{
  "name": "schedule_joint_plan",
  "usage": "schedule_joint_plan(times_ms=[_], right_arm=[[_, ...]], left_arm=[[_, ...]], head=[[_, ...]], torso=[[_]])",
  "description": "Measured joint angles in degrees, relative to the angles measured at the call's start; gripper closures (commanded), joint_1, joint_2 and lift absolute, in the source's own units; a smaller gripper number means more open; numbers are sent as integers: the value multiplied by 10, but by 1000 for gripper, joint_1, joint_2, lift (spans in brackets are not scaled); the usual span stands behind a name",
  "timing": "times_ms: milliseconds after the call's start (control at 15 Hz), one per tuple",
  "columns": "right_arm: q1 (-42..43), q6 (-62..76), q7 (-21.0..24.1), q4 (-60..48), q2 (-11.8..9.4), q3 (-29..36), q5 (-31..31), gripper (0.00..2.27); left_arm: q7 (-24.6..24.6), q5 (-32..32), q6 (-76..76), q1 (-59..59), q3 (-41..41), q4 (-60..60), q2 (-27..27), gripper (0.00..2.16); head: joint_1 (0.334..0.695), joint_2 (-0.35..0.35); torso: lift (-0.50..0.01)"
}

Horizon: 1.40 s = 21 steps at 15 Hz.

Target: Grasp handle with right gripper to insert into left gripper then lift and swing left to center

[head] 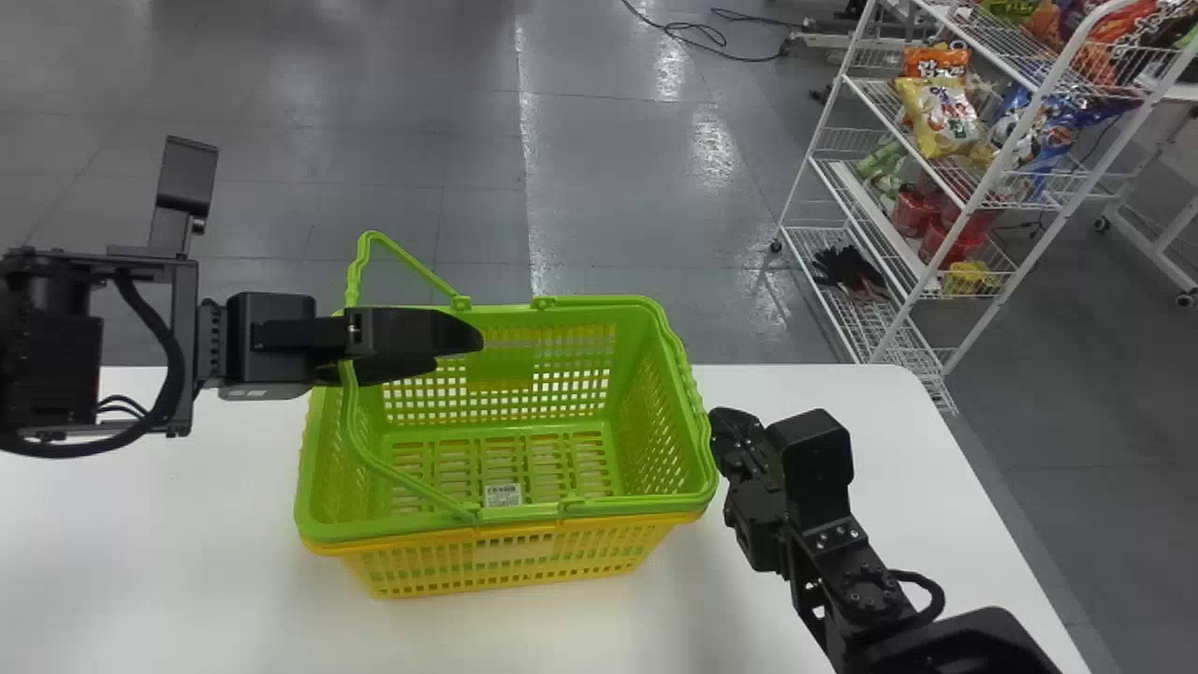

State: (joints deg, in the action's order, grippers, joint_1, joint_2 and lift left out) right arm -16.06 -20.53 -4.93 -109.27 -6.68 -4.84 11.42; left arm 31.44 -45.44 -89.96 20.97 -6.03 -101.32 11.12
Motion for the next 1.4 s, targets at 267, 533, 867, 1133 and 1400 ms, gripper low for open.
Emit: schedule_joint_plan(times_ms=[267,533,867,1133,1400], right_arm=[[1,0,3,-5,0,1,-7,2098],[-2,-2,3,-23,0,3,-18,2098],[-6,-16,5,-60,2,-3,-22,2098],[-8,-31,5,-79,4,-16,-17,2098],[-9,-38,9,-89,5,-26,-13,2098]], left_arm=[[0,-1,0,-6,0,-5,-2,76],[0,-5,0,-7,1,-7,-5,76],[-1,0,0,3,8,-5,-8,76],[-1,14,0,16,22,4,-13,76],[1,31,18,28,38,19,-16,76]], head=[[695,-160],[695,-164],[695,-160],[695,-153],[695,-149]], torso=[[-93],[-93],[-93],[-93],[-93]])
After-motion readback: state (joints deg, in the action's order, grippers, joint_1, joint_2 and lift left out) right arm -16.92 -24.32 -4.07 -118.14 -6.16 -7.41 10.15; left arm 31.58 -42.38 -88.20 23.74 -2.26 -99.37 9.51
